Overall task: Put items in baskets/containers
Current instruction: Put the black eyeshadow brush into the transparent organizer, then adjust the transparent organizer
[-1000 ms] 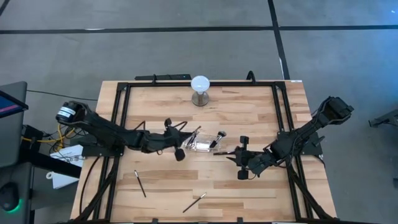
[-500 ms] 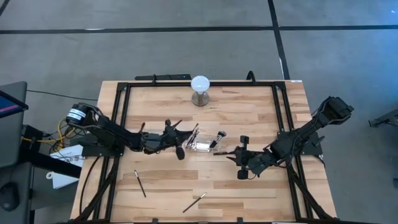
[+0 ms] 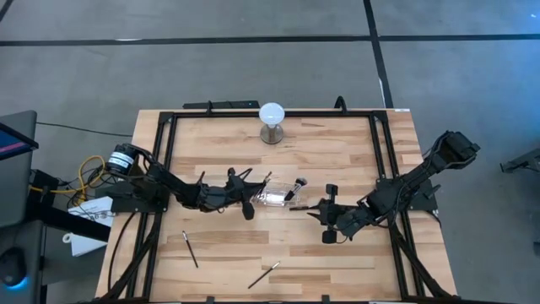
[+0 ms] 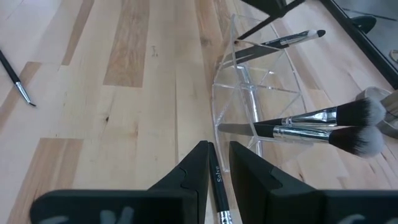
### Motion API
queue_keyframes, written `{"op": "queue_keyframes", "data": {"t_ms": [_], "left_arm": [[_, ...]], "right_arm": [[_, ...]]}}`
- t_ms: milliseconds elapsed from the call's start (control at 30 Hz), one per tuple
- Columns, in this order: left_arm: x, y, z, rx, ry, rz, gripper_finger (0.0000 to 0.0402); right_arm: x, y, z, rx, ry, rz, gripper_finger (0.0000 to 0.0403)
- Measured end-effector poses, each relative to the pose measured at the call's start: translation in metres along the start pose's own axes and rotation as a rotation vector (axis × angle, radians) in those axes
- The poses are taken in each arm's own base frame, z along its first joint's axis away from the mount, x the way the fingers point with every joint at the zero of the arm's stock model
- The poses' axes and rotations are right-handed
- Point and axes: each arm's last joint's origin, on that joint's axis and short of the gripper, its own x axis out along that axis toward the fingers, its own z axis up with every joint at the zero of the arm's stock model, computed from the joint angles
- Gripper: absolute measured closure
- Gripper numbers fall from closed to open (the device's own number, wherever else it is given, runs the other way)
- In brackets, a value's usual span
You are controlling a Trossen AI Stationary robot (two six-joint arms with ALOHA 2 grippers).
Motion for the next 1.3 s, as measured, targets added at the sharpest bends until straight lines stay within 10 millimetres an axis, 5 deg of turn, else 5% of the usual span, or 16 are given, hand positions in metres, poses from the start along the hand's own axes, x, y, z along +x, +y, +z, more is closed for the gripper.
{"op": "queue_keyframes", "data": {"t_ms": [367,633,900,1067,1300], "left_arm": [[-0.001,-0.003,-0.001,-0.059,0.026,-0.062,0.0285],[-0.015,-0.002,0.01,0.045,-0.023,-0.023,0.0274],[-0.035,0.034,0.04,0.064,-0.139,0.185,0.0289],[-0.032,0.066,0.029,-0.017,-0.087,0.236,0.0293],[-0.019,0.08,0.009,-0.048,0.051,0.167,0.0293]], "right_arm": [[0.0,0.0,0.0,0.0,0.0,0.001,0.0348],[0.002,-0.002,0.0,0.022,0.002,-0.011,0.0348],[0.028,0.0,0.0,0.0,-0.039,-0.042,0.0348],[0.04,0.0,0.007,-0.054,-0.122,-0.065,0.0348],[0.035,-0.002,0.015,-0.065,-0.175,-0.07,0.0348]]}}
